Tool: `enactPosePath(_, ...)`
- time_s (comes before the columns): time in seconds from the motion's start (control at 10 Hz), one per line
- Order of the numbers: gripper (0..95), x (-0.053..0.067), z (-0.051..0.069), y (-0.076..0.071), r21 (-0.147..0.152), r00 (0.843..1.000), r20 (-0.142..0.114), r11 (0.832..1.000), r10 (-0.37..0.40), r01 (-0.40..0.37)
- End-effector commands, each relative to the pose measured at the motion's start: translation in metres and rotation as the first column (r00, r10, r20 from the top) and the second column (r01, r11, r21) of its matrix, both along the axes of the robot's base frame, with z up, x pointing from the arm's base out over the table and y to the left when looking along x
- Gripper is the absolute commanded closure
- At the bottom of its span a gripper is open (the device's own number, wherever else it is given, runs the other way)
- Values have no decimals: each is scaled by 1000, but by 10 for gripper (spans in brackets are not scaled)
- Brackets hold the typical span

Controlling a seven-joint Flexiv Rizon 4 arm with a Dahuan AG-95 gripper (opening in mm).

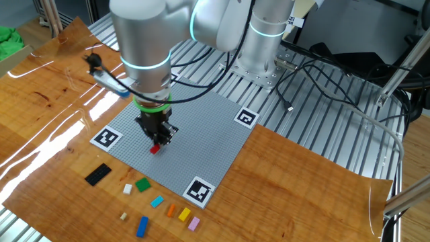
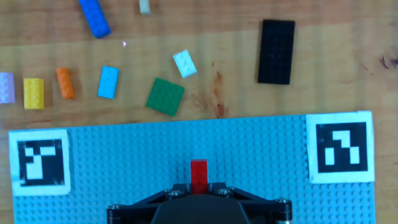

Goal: Stack small Lego blocks randomly, one at a time

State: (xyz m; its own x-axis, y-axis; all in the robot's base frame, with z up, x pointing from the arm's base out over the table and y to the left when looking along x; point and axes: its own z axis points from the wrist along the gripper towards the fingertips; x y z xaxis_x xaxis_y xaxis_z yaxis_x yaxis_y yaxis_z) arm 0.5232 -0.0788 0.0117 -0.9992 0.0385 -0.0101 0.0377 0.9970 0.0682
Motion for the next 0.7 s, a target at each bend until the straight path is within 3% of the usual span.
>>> enactPosePath(0.1,950,-9,4,0,8,1000,-10,1000,-5,5)
enactPosePath(0.7,950,-33,3,-2,3,1000,0,1000,-22,22)
